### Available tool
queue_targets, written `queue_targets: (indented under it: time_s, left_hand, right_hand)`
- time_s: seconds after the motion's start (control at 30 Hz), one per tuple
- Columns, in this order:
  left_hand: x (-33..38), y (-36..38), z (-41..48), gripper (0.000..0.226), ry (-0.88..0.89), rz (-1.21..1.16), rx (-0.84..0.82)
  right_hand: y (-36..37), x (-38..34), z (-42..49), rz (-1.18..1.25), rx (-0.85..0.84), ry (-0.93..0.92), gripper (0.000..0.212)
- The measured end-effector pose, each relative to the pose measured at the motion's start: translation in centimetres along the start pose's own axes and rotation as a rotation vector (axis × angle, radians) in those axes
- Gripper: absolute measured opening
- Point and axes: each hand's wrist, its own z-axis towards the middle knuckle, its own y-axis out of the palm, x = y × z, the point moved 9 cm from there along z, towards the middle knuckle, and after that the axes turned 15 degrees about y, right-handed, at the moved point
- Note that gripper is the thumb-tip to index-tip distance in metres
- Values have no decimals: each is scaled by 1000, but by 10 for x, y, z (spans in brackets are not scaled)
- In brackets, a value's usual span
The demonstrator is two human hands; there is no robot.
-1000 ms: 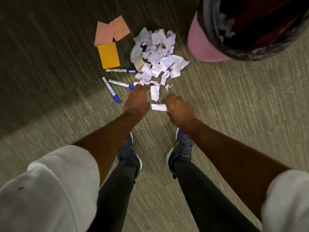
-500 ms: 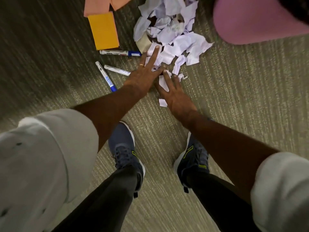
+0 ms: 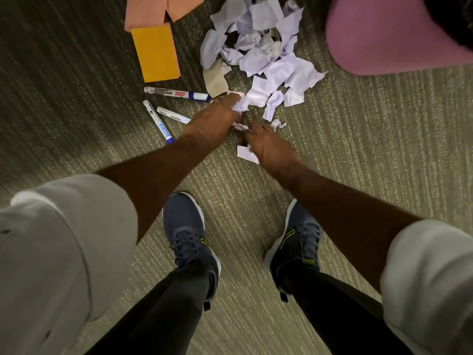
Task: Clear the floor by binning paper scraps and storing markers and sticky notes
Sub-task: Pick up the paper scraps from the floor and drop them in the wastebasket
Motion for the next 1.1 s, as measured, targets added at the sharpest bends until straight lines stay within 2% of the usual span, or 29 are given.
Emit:
queue_targets:
  time_s: [0.1,0.23,0.3,0.37,0.43,0.5,0.6,0.73,0.83,0.93,1.1]
  left_hand:
    - [3,-11,-4,33,-33,-75,69]
    - [3,-28,-4,33,-44,-135,161]
    - [5,-33,-4,32,-59,-140,174]
    - [2,-34,-4,32,-87,-153,177]
    - [1,-34,-5,31,-94,-155,174]
    - [-1,-33,-7,29,-90,-148,173]
    - [5,-24,-10,30,-55,-195,147]
    - [27,9,-20,35,10,-276,-13]
    - [33,36,-26,43,-47,-297,-123]
    - [27,46,-27,45,-166,-320,-131]
    - [30,42,-26,52,-125,-273,-152]
  right_hand:
    - [-16,10,2,44,34,42,39]
    - [-46,29,2,134,176,142,35]
    - [-50,40,3,224,178,212,47]
    - [-44,54,3,252,133,303,69]
    - [-33,64,3,255,70,371,78]
    - [-23,66,5,232,29,373,73]
    - [-20,69,9,259,52,395,65]
    - [-25,71,15,240,123,393,56]
    - [-34,70,21,244,175,351,51]
    - [-41,68,26,231,206,295,42]
    - [-49,71,21,262,246,287,35]
